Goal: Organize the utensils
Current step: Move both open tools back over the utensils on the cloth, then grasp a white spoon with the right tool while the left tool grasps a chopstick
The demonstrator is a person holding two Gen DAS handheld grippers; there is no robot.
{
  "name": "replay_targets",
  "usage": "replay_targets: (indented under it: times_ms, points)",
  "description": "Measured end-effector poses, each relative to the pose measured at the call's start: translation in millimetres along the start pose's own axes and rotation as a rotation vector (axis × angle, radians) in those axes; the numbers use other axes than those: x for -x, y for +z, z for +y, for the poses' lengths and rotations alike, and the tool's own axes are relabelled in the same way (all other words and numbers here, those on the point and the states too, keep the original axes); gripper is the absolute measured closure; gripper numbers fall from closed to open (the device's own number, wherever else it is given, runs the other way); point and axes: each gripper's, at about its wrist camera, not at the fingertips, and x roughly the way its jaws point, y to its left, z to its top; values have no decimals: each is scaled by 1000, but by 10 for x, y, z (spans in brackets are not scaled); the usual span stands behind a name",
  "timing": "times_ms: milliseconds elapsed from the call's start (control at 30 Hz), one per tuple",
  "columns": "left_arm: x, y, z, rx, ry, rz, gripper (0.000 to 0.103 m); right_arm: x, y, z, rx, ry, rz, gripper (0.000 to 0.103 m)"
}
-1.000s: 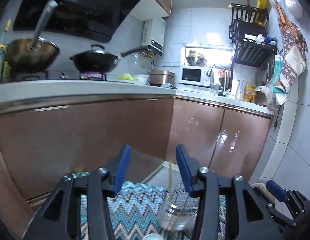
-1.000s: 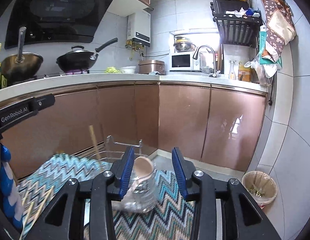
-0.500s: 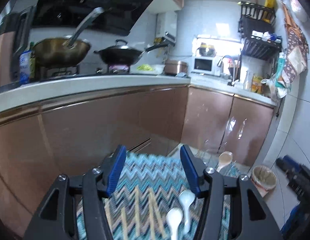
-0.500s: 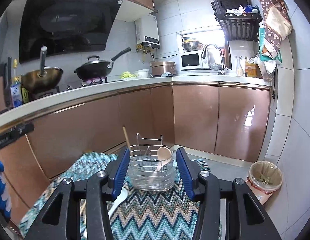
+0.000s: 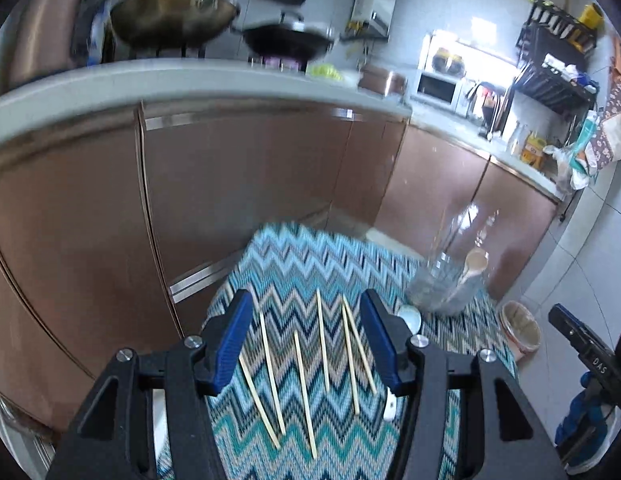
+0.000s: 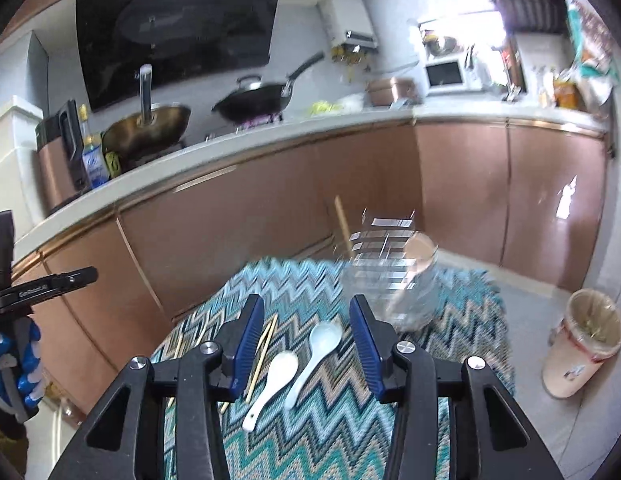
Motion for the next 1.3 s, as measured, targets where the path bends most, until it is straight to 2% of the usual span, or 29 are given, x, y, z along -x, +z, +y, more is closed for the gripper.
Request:
replay_targets:
  times_ms: [100,233,400,533,700,800,967,1300]
  points:
    - [-261,-89,7,5,-16,74,51,-196,-96,-7,9,28,57,66]
    - [-675,-142,-76,14,-74,182,57,-488,-231,-18,15,78,134,71]
    - [-1347,-130,-206,28,-135,329,62,-919,-376,-22,13,163,235,79]
    - [-1932,-102,-228,40,-127,443,66,-1329,-492,-42,9,238,326,81]
    - [-2449,-74,-186,43,-89,528,69,-1782,-599,-47,14,290,415,81]
    - [-2609,-81,-194,44,-99,553,74,-1945,-650,-70,19,305,444,81]
    - [-2736,-113,-326,28,-161,605,75,-2126,-700,-76,37,321,471,81]
    - [-2973,-278,-496,-18,-128,697,84,-2342,-744,-111,74,347,520,81]
